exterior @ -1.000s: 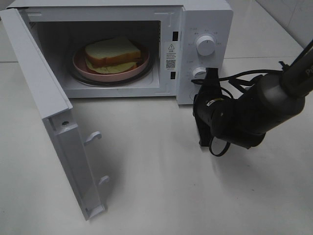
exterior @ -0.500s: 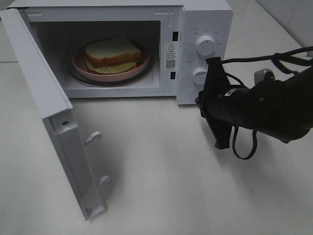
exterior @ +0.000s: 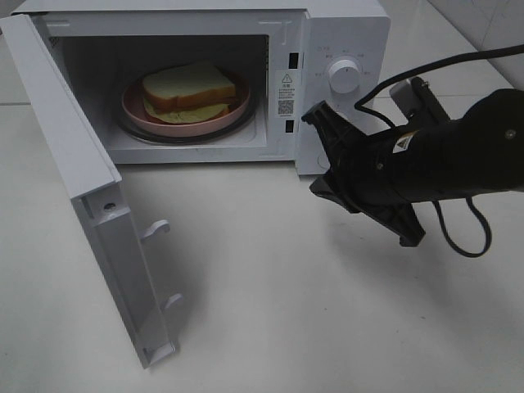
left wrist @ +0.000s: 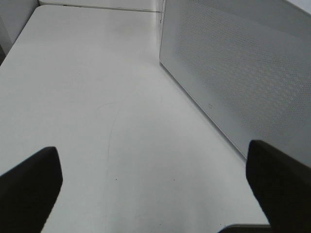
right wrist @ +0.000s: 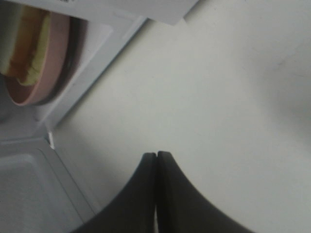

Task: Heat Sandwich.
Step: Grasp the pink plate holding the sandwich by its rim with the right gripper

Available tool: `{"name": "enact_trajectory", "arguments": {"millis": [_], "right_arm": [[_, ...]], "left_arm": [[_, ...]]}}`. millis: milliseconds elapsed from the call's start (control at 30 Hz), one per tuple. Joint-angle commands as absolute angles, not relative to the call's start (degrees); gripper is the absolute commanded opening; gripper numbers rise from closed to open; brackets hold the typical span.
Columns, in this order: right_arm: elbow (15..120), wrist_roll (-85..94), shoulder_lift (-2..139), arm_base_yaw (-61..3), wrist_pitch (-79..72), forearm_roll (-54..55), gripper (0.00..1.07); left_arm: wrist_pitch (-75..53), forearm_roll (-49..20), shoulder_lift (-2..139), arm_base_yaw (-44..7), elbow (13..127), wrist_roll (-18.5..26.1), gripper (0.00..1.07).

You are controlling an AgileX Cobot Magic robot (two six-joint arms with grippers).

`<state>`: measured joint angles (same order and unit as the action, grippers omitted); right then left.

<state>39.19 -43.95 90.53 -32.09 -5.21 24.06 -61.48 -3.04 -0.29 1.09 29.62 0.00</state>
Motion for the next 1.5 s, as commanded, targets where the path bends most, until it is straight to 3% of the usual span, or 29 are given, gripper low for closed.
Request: {"name": "enact_trajectory", "arguments": {"millis": [33,533,900,1300,1500], "right_arm": [[40.79,-40.79,88.98,-30.77,3.21,17.02,0.00],[50.65,-12.95,88.52,-30.65,27.96,13.18,0.00],[54.43,24.18,88.52,-30.65,41.08,12.61,0.02],[54.43,70.70,88.52,-30.83,46.98,8.37,0.03],[54.43,74.71,88.52,-30.83,45.03,5.16,0.05]], "left_arm": [[-61.25,-2.98,-1.26,1.32,29.51,0.00,0.97],[-61.25,-2.98,-1.26,1.32,29.51,0.00,0.97],[-61.25,-2.98,-1.26,1.32,29.51,0.00,0.97],[-61.25,-2.98,-1.26,1.32,29.51,0.00,0.97],[-61.25,-2.98,-1.26,1.32,29.51,0.00,0.97]]}}
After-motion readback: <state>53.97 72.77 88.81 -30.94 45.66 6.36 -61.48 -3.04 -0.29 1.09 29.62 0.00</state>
